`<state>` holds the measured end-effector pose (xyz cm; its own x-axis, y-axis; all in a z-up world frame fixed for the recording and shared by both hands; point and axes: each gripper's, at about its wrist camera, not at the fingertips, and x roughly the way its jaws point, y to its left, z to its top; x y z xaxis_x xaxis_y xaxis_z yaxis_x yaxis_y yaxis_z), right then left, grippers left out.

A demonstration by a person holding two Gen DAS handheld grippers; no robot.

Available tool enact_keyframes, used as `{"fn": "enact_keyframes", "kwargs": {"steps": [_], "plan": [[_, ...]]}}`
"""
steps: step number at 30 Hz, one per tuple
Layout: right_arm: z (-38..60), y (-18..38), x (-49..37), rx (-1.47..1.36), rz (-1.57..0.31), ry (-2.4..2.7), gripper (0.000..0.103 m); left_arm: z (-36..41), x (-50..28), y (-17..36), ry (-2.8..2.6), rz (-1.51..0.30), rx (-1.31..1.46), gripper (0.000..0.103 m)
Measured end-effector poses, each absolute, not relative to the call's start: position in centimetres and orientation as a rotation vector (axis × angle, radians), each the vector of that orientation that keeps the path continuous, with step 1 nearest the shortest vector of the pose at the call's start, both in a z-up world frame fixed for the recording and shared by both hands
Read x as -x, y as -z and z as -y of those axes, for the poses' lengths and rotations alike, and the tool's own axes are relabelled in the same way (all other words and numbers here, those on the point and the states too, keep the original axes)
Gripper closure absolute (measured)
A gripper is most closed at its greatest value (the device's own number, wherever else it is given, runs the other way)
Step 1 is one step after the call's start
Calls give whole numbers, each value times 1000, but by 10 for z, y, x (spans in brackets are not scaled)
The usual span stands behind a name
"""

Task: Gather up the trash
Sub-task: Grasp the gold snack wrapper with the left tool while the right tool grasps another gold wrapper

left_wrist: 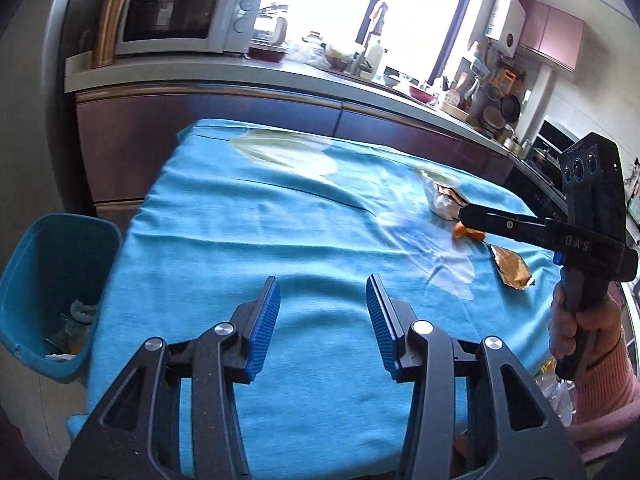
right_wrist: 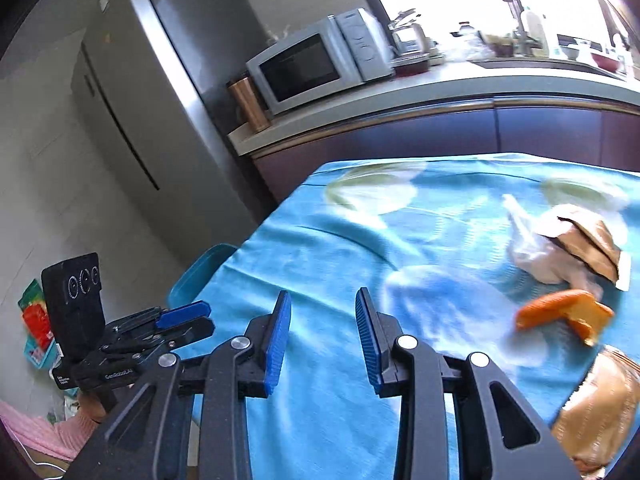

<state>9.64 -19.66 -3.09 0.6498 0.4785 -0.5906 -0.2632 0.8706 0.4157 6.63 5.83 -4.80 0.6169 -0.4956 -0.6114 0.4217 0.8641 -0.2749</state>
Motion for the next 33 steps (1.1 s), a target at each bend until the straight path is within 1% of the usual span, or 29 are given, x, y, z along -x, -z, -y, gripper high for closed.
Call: {"fn": "enact_keyframes", "kwargs": {"steps": [7, 12, 18, 20, 26, 27, 28, 33], "plan": [[284, 41, -69, -358, -728, -196, 71, -7, -61, 50, 644, -764, 75, 59], [332, 57, -57, -413, -743, -66, 71, 26, -60, 50, 716, -780, 44, 59], [365, 79, -48, -475, -777, 11, 70, 63, -57, 53, 780, -803, 1, 59], [372, 85, -47, -504, -781, 9, 68, 71, -55, 55, 795, -812, -10, 59], [373, 97, -45, -562, -799, -36, 68, 85, -54, 61, 822, -844, -25, 59], [371, 98, -44, -576, -800, -50, 70, 86, -53, 62, 824, -846, -27, 59], [369, 99, -45, -589, -798, -70, 77, 88, -52, 62, 825, -848, -30, 59], [345, 103, -51, -635, -805, -184, 80, 90, -53, 63, 825, -858, -27, 59]]}}
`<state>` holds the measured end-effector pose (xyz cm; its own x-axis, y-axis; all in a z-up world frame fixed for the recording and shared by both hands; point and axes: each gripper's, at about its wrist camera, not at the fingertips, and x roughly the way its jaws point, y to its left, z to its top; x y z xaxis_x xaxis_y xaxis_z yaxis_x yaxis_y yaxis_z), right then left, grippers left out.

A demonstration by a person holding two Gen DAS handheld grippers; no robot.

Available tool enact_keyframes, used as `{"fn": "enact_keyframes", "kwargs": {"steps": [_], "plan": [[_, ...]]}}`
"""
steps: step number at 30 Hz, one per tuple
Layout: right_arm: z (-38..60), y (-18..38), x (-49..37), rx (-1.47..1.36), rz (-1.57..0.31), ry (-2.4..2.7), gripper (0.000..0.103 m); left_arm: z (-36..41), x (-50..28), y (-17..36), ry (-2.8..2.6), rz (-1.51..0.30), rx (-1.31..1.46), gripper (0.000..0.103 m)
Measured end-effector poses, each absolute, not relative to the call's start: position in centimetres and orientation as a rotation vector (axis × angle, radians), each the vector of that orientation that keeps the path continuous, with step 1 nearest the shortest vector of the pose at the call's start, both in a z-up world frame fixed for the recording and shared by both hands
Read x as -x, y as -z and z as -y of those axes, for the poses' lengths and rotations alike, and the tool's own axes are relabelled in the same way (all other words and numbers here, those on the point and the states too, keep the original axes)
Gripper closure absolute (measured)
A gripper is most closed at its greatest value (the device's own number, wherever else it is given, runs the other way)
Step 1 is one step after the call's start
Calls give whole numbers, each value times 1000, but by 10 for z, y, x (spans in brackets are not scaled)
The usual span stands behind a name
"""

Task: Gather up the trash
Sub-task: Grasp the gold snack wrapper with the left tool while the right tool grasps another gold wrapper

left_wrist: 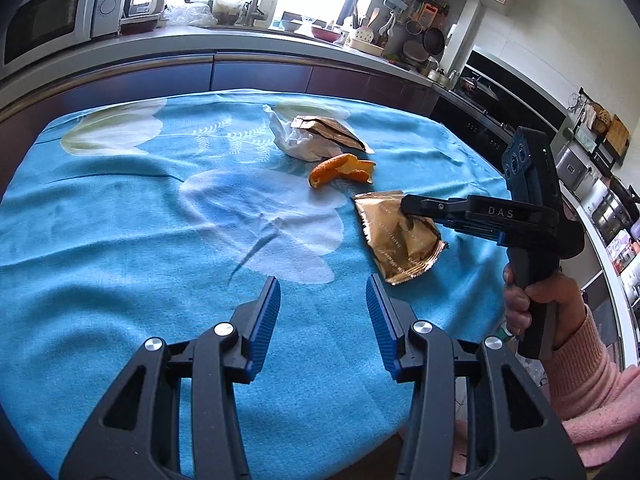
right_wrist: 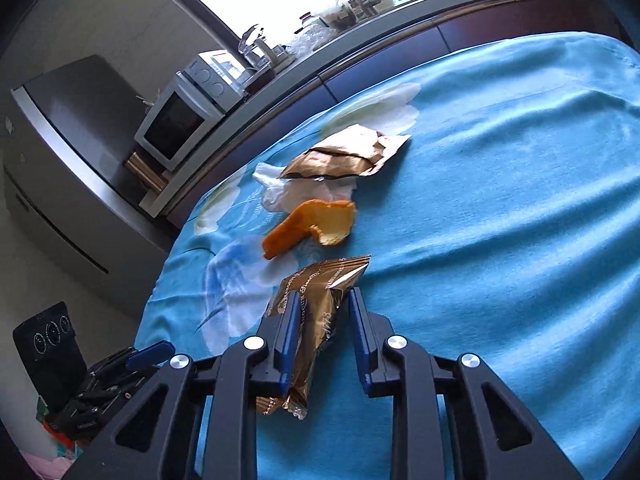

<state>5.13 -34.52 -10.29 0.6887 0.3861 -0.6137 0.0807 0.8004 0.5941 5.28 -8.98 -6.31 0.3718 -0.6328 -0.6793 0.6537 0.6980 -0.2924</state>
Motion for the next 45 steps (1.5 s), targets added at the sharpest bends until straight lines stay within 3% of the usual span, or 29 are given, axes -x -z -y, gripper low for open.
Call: {"fn": "enact_keyframes", "kwargs": {"steps": [8, 22, 26, 27, 29, 31, 35, 37, 45], "plan": [[290, 98, -74, -561, -838, -343, 79, 86, -54, 66, 808, -874, -22, 58], [358, 91, -95, -553, -779, -130, 58, 112, -63, 85, 876, -967, -17, 51], [363, 97, -110, -569, -801, -143, 58, 116, -65, 86, 873, -972, -15, 53], [363, 98, -114, -567, -808, -142, 58, 118, -65, 86, 865, -970, -23, 57], [360, 100, -120, -565, -826, -158, 60, 120, -66, 86, 844, -968, -37, 66], [358, 101, -122, -553, -832, -163, 71, 122, -67, 87, 838, -974, -36, 81], [353, 101, -122, -540, -843, -183, 82, 121, -68, 87, 827, -973, -30, 92], [351, 101, -119, -531, -842, -189, 96, 120, -68, 86, 826, -973, -25, 94], [342, 94, -105, -551, -799, -230, 100, 110, -66, 79, 816, -938, -21, 98]]}}
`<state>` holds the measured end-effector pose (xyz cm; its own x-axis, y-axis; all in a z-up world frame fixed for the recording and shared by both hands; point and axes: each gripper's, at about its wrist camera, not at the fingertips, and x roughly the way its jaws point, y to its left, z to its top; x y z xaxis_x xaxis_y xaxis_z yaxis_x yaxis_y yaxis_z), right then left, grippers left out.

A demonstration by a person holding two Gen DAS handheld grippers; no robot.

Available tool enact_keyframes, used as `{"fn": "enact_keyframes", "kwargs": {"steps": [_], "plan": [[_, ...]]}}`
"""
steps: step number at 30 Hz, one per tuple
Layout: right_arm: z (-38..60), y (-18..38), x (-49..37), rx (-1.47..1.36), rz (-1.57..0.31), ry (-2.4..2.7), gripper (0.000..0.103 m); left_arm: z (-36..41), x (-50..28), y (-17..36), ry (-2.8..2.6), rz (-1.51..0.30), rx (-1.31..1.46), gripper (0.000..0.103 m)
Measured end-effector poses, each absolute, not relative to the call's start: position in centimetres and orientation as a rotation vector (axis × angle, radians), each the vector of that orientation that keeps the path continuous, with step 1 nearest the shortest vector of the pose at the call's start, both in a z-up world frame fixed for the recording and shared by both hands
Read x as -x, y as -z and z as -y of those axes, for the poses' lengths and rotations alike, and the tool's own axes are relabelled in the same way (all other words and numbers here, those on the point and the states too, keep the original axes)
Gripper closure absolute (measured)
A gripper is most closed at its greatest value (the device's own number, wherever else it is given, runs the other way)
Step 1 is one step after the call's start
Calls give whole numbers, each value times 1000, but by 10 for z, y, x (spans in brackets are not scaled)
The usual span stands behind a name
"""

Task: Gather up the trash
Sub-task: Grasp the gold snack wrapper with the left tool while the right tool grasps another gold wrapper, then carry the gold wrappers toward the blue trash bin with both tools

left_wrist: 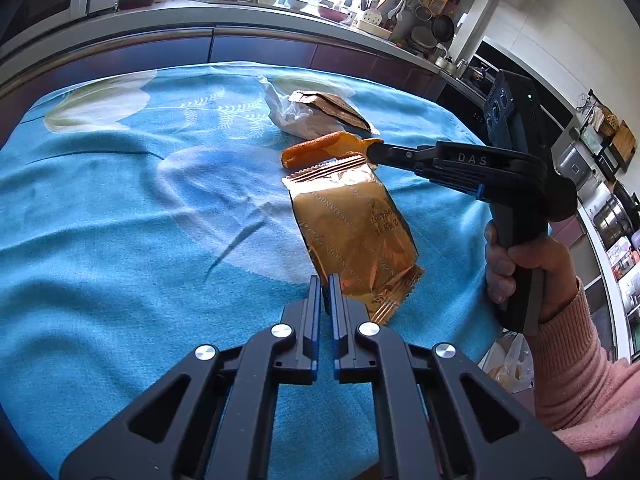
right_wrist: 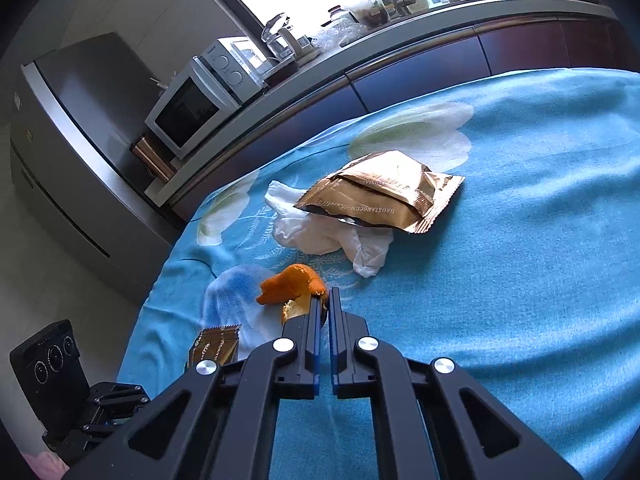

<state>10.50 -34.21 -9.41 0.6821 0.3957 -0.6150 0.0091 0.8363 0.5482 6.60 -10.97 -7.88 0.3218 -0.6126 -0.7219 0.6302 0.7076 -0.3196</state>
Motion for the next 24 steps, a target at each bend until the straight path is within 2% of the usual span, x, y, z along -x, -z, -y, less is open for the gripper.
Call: {"fn": "enact_keyframes", "kwargs": {"steps": [24], "plan": [[310, 65, -93, -623, -699, -353, 100, 30, -60, 50, 682, -850, 43, 102]]}}
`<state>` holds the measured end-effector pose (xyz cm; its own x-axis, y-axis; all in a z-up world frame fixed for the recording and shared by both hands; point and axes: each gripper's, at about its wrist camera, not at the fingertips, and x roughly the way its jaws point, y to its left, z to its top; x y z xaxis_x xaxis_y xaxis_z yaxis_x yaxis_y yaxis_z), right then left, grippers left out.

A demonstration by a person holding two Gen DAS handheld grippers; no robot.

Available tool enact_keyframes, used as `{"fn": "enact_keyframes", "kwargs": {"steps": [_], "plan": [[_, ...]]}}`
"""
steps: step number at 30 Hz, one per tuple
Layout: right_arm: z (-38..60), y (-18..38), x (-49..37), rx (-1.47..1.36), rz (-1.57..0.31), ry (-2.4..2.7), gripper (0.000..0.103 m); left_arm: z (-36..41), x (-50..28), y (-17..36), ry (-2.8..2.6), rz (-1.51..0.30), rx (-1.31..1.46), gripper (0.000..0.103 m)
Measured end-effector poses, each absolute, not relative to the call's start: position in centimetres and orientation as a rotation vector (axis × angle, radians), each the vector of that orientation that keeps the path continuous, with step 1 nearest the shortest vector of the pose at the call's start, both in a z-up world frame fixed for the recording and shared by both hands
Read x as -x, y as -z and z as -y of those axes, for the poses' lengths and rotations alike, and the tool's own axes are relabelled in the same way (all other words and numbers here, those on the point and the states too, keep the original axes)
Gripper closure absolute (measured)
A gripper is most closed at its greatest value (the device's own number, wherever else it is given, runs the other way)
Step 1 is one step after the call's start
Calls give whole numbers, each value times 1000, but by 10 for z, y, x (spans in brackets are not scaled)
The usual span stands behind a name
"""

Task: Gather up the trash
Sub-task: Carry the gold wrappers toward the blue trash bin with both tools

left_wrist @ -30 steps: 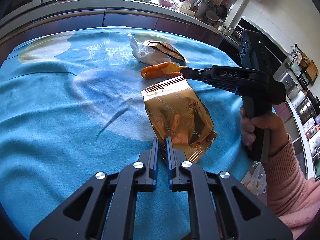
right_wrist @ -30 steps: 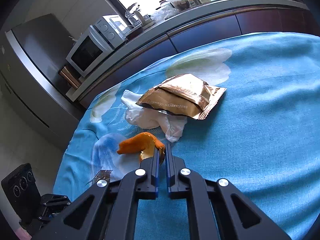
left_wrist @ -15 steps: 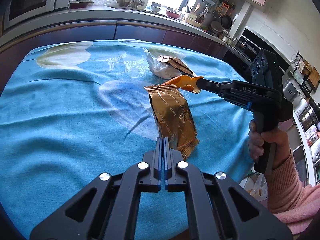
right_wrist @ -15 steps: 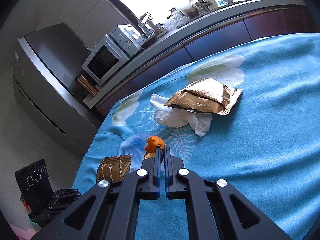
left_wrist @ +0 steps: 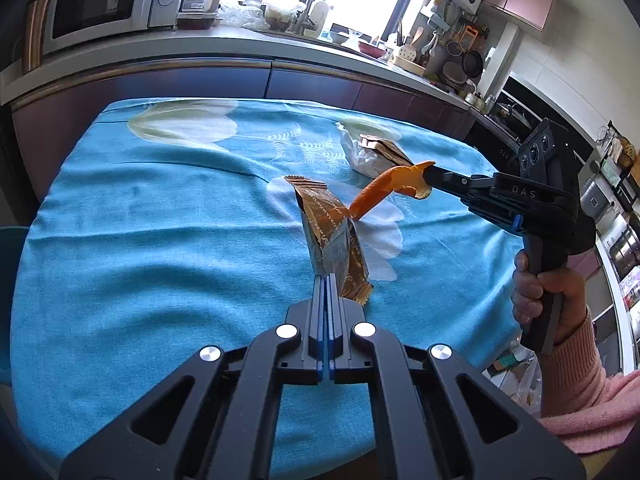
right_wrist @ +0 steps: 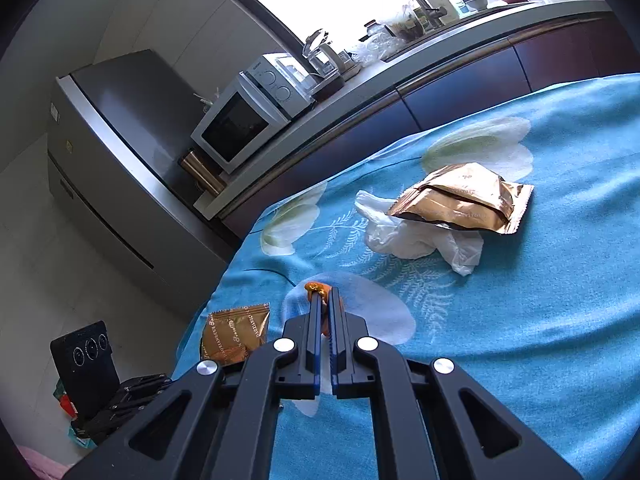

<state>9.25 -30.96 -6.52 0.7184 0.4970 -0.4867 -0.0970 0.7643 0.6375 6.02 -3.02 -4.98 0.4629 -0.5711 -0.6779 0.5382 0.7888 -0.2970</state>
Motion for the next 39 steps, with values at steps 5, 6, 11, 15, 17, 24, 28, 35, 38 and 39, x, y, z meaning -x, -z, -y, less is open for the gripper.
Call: {"fn": "enact_keyframes", "kwargs": {"steps": [5, 6, 11, 15, 17, 24, 28, 35, 38, 39], "plan": [[302, 59, -95, -624, -685, -375, 100, 16, -59, 45, 652, -832, 59, 102], [301, 57, -95, -623, -681, -380, 100, 13, -59, 44, 648, -829, 61, 102], [293, 50, -97, -627, -665, -408, 100, 0, -57, 39, 621, -816, 71, 102], [282, 46, -100, -625, -662, -440, 100, -10, -57, 35, 606, -805, 83, 102], [275, 43, -102, -619, -660, -457, 100, -15, -56, 34, 595, -798, 86, 102], [255, 34, -110, -604, -653, -508, 100, -35, -54, 28, 561, -780, 102, 102], [244, 31, -113, -595, -655, -534, 100, -45, -52, 24, 542, -769, 110, 102], [222, 30, -121, -583, -665, -580, 100, -62, -49, 20, 508, -757, 119, 102], [211, 29, -126, -575, -674, -601, 100, -69, -48, 17, 495, -750, 126, 102], [208, 29, -127, -573, -677, -610, 100, -72, -47, 17, 490, -748, 129, 102]]}}
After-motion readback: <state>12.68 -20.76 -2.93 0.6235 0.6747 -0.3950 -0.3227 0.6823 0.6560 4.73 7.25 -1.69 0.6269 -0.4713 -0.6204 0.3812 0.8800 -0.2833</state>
